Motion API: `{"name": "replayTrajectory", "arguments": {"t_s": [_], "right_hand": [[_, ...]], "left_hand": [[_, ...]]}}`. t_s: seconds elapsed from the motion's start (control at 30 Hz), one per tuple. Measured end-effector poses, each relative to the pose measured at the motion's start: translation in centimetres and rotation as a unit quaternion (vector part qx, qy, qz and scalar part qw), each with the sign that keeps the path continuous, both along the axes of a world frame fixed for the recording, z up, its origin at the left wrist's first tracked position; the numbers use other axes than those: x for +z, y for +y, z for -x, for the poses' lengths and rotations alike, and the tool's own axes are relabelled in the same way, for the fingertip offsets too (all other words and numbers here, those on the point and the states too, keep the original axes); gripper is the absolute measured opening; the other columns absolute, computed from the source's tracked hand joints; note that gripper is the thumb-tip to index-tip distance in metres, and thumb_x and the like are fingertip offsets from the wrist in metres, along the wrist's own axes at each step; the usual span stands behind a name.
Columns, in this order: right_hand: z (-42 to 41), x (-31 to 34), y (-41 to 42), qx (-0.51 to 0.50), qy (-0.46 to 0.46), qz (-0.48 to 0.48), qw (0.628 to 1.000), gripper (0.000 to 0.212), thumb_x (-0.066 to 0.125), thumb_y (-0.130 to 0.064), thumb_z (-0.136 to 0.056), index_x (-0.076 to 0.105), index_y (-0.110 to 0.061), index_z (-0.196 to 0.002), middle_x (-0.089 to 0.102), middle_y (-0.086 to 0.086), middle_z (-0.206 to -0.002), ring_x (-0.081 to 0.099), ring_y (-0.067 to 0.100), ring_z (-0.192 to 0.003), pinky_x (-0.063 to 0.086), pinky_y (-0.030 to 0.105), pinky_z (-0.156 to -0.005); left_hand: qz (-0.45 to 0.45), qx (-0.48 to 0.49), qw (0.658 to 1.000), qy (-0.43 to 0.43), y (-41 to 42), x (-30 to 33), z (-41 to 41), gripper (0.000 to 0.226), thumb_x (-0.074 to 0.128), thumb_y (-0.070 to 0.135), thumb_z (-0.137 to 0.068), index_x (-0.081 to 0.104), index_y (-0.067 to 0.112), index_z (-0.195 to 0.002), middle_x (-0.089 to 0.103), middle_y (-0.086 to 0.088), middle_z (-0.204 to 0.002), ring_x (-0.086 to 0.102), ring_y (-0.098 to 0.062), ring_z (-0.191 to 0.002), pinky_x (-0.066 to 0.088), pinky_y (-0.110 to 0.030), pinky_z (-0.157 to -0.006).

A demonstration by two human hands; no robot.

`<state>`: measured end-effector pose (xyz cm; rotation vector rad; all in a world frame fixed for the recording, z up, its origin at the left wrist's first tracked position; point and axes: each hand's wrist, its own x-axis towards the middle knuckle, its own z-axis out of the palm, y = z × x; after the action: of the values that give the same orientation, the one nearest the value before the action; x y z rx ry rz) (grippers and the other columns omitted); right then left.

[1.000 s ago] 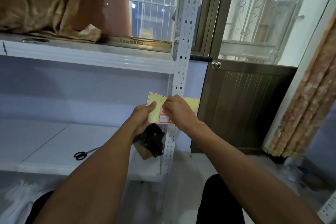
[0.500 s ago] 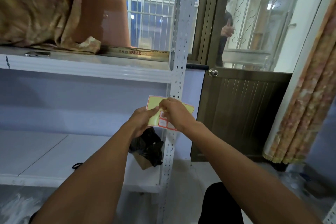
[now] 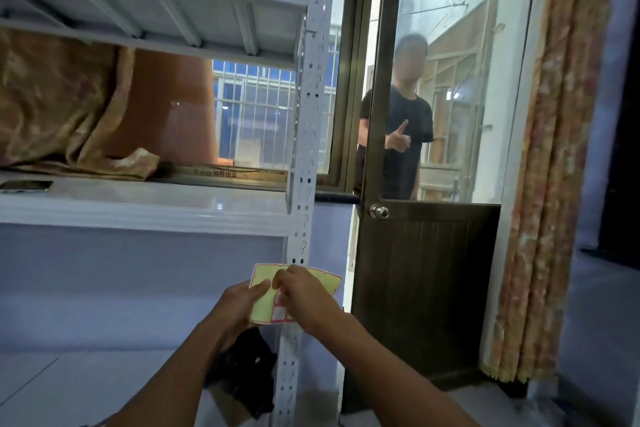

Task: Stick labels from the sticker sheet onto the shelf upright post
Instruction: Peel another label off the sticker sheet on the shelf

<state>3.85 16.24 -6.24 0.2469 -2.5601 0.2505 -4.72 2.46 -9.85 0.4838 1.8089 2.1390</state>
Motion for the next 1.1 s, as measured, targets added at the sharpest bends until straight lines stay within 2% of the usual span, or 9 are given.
{"name": "replayTrajectory", "arguments": {"t_s": [0.1,0.27,0.37,0.53,0.73,0.83,0.93,1.1], "right_hand": [[-0.1,0.2,0.1,0.019,0.034,-0.057,0.998,0.016,0.061,-0.002,-0.087,0.066,-0.005,-0.103,0.058,0.014,-0.107,0.052,0.028,-0.101,0.044,0.037,-0.083],[0.3,0.1,-0.2,0.026,0.075,-0.116,0.990,0.008,0.063,-0.005,-0.088,0.066,-0.008,-0.094,0.060,0.011,-0.100,0.055,0.027,-0.096,0.047,0.037,-0.078],[0.1,0.4,-0.6,0.032,0.083,-0.113,0.990,0.006,0.065,-0.008,-0.087,0.065,-0.007,-0.094,0.063,0.012,-0.103,0.056,0.028,-0.098,0.048,0.039,-0.081],[-0.1,0.4,-1.1,0.044,0.083,-0.095,0.991,0.010,0.064,-0.017,-0.091,0.064,-0.008,-0.095,0.064,0.013,-0.104,0.057,0.027,-0.097,0.048,0.039,-0.082],[0.5,-0.3,-1.6,0.049,0.037,-0.031,0.998,0.007,0.058,-0.013,-0.095,0.064,-0.010,-0.094,0.062,0.008,-0.103,0.054,0.022,-0.093,0.051,0.042,-0.084],[0.7,-0.6,-1.5,0.049,0.026,-0.009,0.998,0.010,0.056,-0.018,-0.098,0.063,-0.014,-0.104,0.062,0.005,-0.110,0.055,0.020,-0.097,0.050,0.037,-0.088],[0.8,-0.9,-1.4,0.047,0.015,-0.019,0.999,0.016,0.056,-0.021,-0.099,0.066,-0.016,-0.111,0.064,0.004,-0.113,0.058,0.020,-0.098,0.051,0.036,-0.089],[0.8,-1.2,-1.4,0.048,0.015,-0.022,0.998,0.016,0.055,-0.023,-0.099,0.067,-0.014,-0.103,0.064,0.005,-0.110,0.059,0.019,-0.095,0.053,0.037,-0.089]], "left_hand": [[-0.006,-0.001,1.000,-0.002,-0.1,0.3,-0.4,0.028,0.063,0.020,-0.099,0.068,0.004,-0.121,0.075,-0.021,-0.107,0.072,-0.042,-0.102,0.058,-0.053,-0.090],[-0.004,0.017,1.000,0.013,-0.3,0.7,-1.1,0.025,0.064,0.017,-0.099,0.068,0.001,-0.118,0.075,-0.021,-0.105,0.073,-0.039,-0.100,0.061,-0.041,-0.077],[-0.005,0.019,1.000,0.014,-0.7,0.8,-1.2,0.025,0.065,0.016,-0.098,0.068,0.001,-0.118,0.077,-0.018,-0.103,0.073,-0.037,-0.099,0.061,-0.042,-0.079],[0.000,0.043,0.999,0.010,-1.6,0.8,-1.3,0.021,0.063,0.016,-0.099,0.068,0.005,-0.116,0.076,-0.018,-0.106,0.071,-0.041,-0.105,0.058,-0.051,-0.091],[0.001,0.060,0.998,-0.011,-2.5,0.0,-0.7,0.021,0.064,0.018,-0.099,0.067,0.006,-0.116,0.077,-0.017,-0.103,0.073,-0.039,-0.100,0.059,-0.050,-0.092],[-0.001,0.051,0.999,-0.013,-2.7,-0.1,-0.7,0.020,0.065,0.019,-0.099,0.067,0.007,-0.114,0.076,-0.018,-0.105,0.072,-0.040,-0.103,0.058,-0.050,-0.093],[0.001,0.049,0.999,-0.011,-2.7,-0.1,-0.7,0.021,0.065,0.020,-0.098,0.066,0.006,-0.115,0.076,-0.018,-0.107,0.072,-0.039,-0.103,0.060,-0.044,-0.087],[0.003,0.040,0.999,-0.019,-2.6,-0.3,-1.1,0.025,0.065,0.021,-0.098,0.066,0.005,-0.117,0.076,-0.018,-0.105,0.073,-0.038,-0.100,0.061,-0.046,-0.087]]}}
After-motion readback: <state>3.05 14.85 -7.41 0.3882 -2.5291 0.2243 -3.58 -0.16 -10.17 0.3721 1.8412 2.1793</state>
